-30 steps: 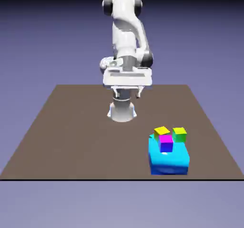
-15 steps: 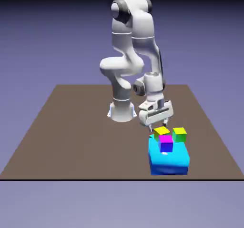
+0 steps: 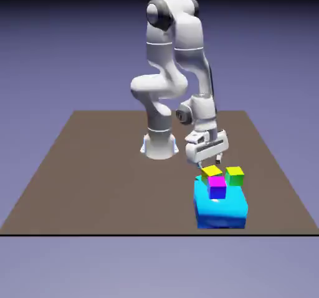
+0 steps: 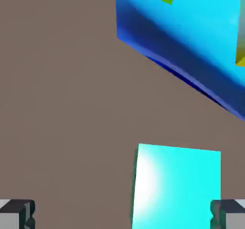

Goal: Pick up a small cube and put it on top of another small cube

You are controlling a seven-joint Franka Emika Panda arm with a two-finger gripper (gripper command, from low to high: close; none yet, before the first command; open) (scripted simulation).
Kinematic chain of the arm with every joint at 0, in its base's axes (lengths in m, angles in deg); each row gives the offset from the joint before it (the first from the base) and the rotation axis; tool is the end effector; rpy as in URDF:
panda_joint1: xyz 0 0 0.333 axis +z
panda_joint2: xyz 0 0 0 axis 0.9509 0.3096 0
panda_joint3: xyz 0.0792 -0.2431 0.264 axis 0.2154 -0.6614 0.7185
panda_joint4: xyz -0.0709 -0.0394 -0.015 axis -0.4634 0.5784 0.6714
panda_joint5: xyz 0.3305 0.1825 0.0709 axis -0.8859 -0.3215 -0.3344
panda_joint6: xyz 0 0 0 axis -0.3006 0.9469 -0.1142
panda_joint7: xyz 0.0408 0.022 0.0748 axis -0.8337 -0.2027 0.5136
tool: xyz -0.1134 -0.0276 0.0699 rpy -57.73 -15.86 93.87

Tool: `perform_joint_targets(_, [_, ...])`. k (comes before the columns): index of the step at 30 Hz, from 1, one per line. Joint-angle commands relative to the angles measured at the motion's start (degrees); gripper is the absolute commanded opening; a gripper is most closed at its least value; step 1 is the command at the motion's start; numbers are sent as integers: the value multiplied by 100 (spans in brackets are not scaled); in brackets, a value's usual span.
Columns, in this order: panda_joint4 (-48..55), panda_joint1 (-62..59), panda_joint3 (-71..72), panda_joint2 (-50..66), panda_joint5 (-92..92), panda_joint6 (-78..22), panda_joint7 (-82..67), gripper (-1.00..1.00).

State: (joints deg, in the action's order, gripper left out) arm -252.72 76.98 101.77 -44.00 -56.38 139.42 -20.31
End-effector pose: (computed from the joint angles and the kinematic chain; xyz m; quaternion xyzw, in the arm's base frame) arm 0.2713 0.1601 0.2241 -0.9826 0.1341 -0.1029 0.0776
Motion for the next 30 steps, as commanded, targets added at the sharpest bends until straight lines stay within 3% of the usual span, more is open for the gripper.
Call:
perform_joint_targets(1, [71,224,-77,207,-133,138,-125,0])
perform_joint_targets(11, [769,1212,-843,2255,-1443,1500,-1357,0])
perform_joint_targets(12, [769,1212,-843,2255,-1443,1501,-1357,-100])
perform_joint_targets(24, [0,124,0,0,0,0,0,-100])
perform_joint_targets(30, [119,661,-400,119,-288,-1246,-369,-100])
